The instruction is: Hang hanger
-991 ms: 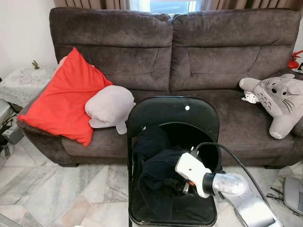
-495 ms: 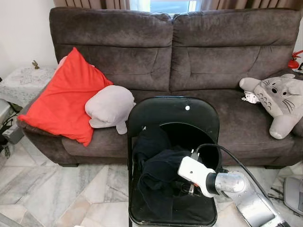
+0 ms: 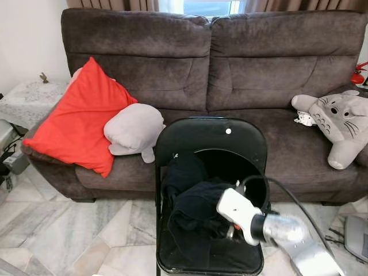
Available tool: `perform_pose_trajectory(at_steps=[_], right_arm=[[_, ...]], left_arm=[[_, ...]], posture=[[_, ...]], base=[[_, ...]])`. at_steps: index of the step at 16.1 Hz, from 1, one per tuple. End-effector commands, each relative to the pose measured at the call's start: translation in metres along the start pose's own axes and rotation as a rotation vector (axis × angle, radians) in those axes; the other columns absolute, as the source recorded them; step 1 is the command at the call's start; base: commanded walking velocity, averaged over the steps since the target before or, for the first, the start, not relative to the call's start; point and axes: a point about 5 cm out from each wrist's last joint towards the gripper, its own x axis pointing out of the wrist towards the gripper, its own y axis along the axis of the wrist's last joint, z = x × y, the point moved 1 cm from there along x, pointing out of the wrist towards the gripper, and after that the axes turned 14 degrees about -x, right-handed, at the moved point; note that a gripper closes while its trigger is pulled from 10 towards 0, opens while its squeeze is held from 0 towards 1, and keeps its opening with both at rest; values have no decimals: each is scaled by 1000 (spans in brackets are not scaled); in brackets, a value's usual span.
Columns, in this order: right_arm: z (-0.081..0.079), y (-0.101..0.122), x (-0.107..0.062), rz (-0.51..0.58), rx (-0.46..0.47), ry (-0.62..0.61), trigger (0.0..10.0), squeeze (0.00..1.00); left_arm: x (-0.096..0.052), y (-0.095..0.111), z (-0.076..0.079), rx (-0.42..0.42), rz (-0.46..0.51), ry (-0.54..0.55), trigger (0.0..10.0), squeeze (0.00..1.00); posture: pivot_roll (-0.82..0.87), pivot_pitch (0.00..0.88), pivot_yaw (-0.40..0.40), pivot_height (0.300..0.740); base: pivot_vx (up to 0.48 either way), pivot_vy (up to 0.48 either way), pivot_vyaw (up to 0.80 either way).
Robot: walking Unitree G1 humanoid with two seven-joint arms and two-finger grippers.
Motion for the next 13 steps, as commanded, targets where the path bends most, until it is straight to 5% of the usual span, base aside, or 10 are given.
perform_pose_trajectory(at_steps=[1, 7, 13], right_arm=[[0, -2, 0, -11, -4, -2, 10000, 0], [20, -14, 5, -106, 41, -148, 10000, 0], [14, -11, 10, -66, 64, -113, 10000, 0]], left_arm=[[-1, -7, 1, 16, -30, 0, 10000, 0], [0, -9, 5, 15, -33, -2, 10000, 0], [-1, -12, 6, 19, -41, -1, 10000, 0]], posture=[[-14, 81, 42, 740], [-8, 87, 44, 740], [-3, 90, 44, 740]], base=[[0, 0, 0], [0, 0, 0], [0, 0, 0]])
